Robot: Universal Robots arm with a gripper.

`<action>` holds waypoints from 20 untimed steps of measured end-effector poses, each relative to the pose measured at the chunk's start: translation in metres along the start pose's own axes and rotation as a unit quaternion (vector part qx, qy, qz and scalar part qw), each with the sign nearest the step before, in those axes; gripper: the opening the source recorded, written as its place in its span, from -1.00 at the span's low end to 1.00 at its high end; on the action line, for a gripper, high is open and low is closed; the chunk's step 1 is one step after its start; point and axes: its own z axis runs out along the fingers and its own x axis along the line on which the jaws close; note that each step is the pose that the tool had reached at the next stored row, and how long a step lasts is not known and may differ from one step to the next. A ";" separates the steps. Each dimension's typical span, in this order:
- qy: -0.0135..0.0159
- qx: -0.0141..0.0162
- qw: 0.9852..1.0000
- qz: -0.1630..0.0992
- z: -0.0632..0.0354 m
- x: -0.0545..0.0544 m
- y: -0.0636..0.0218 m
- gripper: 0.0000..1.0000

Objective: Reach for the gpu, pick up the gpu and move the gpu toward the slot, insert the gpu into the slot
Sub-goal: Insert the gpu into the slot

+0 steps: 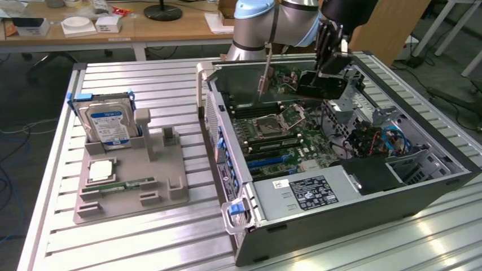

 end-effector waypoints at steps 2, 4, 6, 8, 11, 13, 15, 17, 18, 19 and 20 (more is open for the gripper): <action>0.000 0.000 1.000 -0.019 0.0000 0.000 0.0000 -0.48; 0.000 0.000 0.999 -0.037 0.0001 0.000 0.0000 -0.48; 0.001 -0.001 0.999 -0.054 0.0001 0.000 0.0000 -0.48; 0.001 -0.001 0.998 -0.070 0.0003 0.000 0.0000 -0.48; 0.001 -0.001 0.995 -0.097 0.0005 0.000 0.0000 -0.48; 0.001 -0.001 0.993 -0.115 0.0007 0.000 0.0000 -0.48; 0.001 -0.002 0.991 -0.132 0.0010 0.000 -0.0001 -0.48; 0.001 0.001 0.990 -0.140 0.0016 0.000 -0.0001 -0.48; 0.000 0.003 0.990 -0.144 0.0022 0.000 -0.0001 -0.48; 0.000 0.005 0.989 -0.146 0.0028 0.000 0.0000 -0.48; 0.000 0.007 0.989 -0.148 0.0035 0.000 0.0000 -0.48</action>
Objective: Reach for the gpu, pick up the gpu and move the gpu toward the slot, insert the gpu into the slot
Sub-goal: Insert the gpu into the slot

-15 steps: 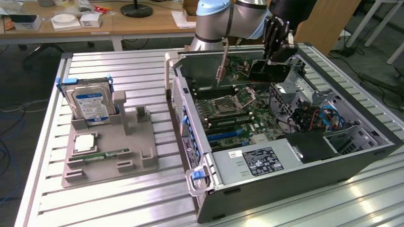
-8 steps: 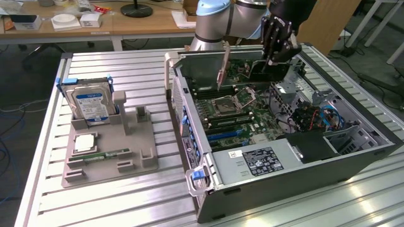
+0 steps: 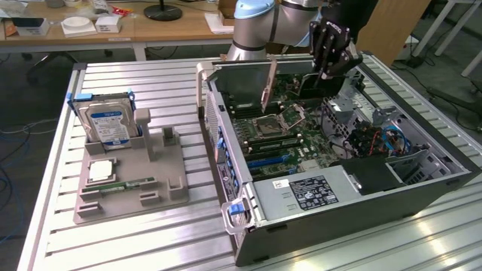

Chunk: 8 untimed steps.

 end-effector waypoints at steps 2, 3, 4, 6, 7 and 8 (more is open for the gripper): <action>0.000 0.001 1.000 0.000 0.0035 0.000 0.0006 -0.48; 0.000 0.001 1.000 0.000 0.0054 0.000 0.0026 -0.48; 0.001 0.001 1.000 0.000 0.0072 0.000 0.0053 -0.48; 0.001 0.001 1.000 0.000 0.0108 0.000 0.0071 -0.48; 0.001 0.001 1.000 0.000 0.0126 0.000 0.0071 -0.48; 0.001 0.001 1.000 0.000 0.0136 0.000 0.0071 -0.48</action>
